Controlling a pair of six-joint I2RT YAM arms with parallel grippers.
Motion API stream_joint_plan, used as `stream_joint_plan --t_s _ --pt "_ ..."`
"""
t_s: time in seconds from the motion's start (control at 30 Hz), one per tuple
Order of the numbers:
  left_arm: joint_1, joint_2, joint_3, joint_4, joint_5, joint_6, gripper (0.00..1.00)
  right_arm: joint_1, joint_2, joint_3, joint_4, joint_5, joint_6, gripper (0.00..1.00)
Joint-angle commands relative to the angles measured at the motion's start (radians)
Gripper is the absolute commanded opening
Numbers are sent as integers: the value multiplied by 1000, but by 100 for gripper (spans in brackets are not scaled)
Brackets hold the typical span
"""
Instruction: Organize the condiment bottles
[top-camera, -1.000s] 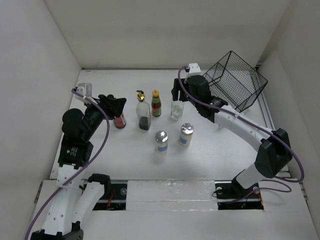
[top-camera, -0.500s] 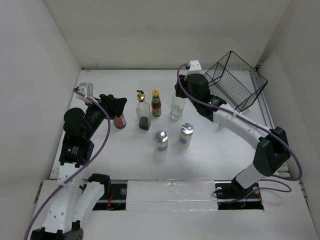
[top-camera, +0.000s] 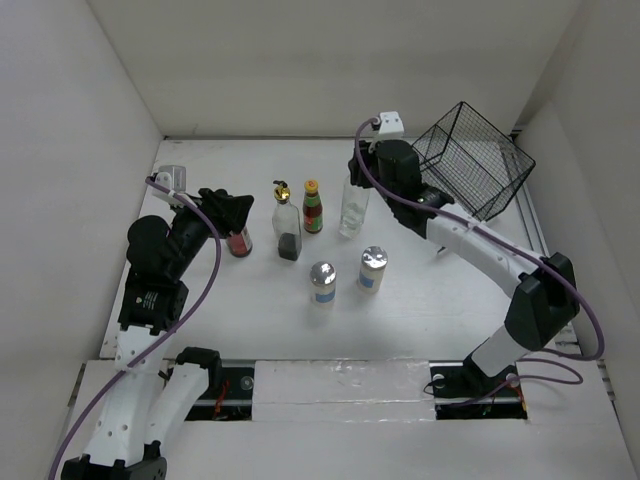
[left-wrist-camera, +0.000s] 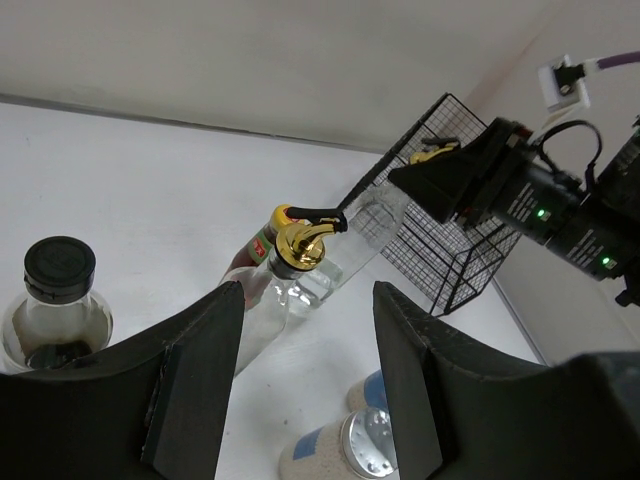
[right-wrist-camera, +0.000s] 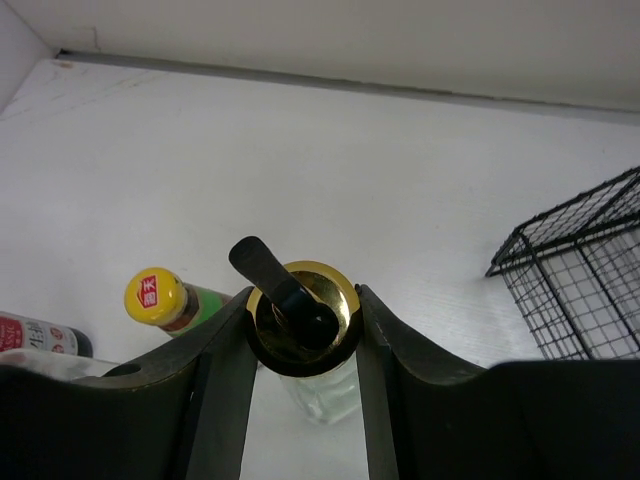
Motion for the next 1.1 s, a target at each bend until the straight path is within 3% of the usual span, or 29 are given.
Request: stream_joint_plan --t_s 0.0,0.3,0.8,1.07 --pt "-4 -5 -5 44 8 15 50 -22 -52 174 180 1 -30 16" --pt "-4 -5 -5 44 8 15 50 -168 -52 417 191 -10 -39 12" --pt "-4 13 -14 53 18 15 50 -467 181 907 132 10 -68 11" --pt "-4 52 -14 53 36 15 50 -581 257 964 123 -41 -68 11"
